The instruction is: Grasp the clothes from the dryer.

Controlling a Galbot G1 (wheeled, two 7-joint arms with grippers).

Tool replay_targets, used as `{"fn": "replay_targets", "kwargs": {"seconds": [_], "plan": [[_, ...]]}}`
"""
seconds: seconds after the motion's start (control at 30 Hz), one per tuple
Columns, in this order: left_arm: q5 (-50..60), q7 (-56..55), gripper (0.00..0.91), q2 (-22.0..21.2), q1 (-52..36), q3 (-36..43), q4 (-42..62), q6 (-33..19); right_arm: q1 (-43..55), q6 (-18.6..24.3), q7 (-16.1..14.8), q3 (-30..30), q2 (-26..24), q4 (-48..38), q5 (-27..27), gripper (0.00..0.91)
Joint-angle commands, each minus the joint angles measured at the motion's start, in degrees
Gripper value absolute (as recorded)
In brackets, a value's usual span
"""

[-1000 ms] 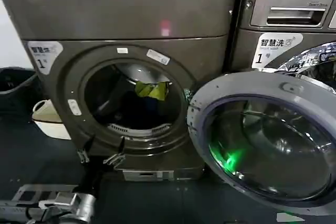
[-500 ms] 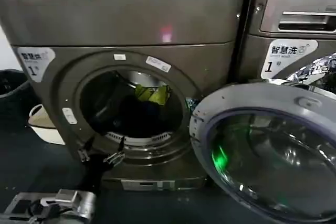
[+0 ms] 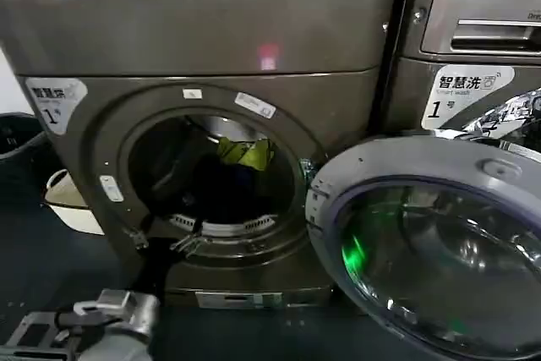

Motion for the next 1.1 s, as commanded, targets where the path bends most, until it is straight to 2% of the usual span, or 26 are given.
{"fn": "replay_targets", "kwargs": {"seconds": [0.03, 0.27, 0.63, 0.83, 0.93, 1.1], "plan": [[-1.67, -0.04, 0.907, -0.03, -14.15, 3.14, 14.23, -1.53, -0.79, -0.13, -0.23, 0.89, 0.0, 0.71, -0.5, 0.907], [-1.66, -0.33, 0.907, -0.84, -29.89, 7.86, 31.69, -4.42, -2.02, -0.06, -0.12, 2.61, 0.31, 0.69, 0.96, 0.907], [-1.61, 1.52, 0.907, -4.85, -51.4, 10.92, 61.76, -9.2, -2.73, 0.23, -0.06, 4.18, 0.22, -0.14, 1.99, 0.907], [-0.32, 5.58, 0.907, -5.82, -59.74, 13.92, 73.33, -7.14, -2.0, 0.41, -0.09, 3.82, 0.37, 0.03, 2.1, 0.907], [3.91, 9.97, 0.907, -6.4, -63.67, 15.6, 79.15, -6.99, -1.56, 0.51, -0.16, 3.54, 0.5, 0.08, 2.11, 0.907], [10.12, 23.97, 0.907, -5.99, -70.11, 22.16, 92.18, -8.42, -1.21, 0.77, -0.23, 3.22, 0.48, 0.02, 2.18, 0.907]]}}
